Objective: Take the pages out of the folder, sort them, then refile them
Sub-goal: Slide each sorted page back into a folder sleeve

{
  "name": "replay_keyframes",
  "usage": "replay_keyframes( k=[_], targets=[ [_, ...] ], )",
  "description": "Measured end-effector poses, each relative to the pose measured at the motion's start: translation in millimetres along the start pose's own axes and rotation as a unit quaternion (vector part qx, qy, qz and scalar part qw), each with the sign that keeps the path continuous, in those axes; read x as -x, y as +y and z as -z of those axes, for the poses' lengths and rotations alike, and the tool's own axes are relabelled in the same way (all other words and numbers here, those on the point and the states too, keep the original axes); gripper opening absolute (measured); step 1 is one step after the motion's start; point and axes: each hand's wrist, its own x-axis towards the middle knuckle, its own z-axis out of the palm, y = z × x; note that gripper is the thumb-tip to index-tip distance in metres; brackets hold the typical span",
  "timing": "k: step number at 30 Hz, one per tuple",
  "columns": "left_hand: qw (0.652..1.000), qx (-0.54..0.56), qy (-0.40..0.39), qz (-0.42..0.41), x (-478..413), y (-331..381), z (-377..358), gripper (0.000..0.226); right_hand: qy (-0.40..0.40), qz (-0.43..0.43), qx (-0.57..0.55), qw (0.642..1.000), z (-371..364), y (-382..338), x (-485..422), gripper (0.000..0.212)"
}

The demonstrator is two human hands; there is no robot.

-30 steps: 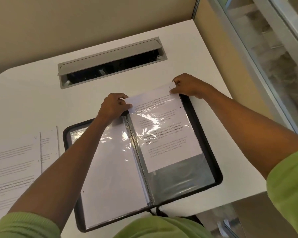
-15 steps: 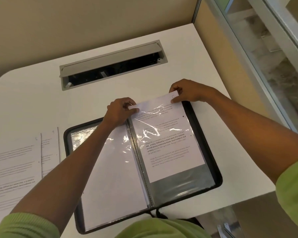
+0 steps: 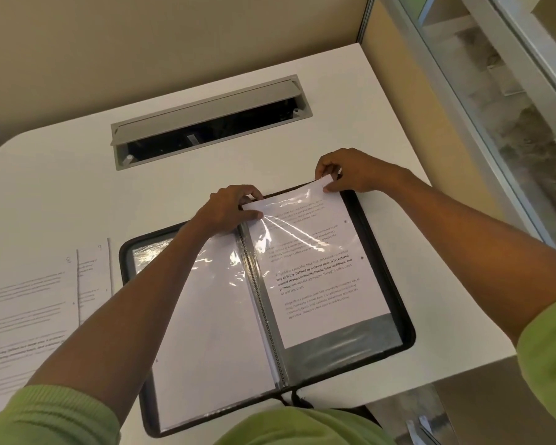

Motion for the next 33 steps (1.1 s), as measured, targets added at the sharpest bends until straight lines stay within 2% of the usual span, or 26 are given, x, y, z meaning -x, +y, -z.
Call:
replay_keyframes(
  k=[7,12,15,25,33],
  targets=[
    [0.999,-0.022,0.018,-0.018,-7.4,4.3,0.0,0.029,-0.014,0.007,-0.009,1.0,-2.5,-3.7,-1.8,0.021],
    [0.997,-0.051,-0.056,-0.022,-6.9,8.7,3.7,0.011,-0.036,0.009,0.003,0.999,2.0,-1.2,1.0,0.01],
    [0.997,-0.051,-0.049,-0.033,-8.7,15.2,2.9,0.016,-0.056,0.0,0.01,0.998,-0.5,-3.5,0.8,0.019],
    [0.993,-0.095,-0.029,-0.06,-14.4,27.4,-9.0,0.019,-0.031,0.028,0.064,0.997,-9.0,-4.7,0.0,0.009],
    [0.991,-0.105,-0.008,-0.079,-19.6,34.2,-24.5,0.019,0.008,0.02,0.093,0.995,-9.4,2.8,1.7,0.013]
  ],
)
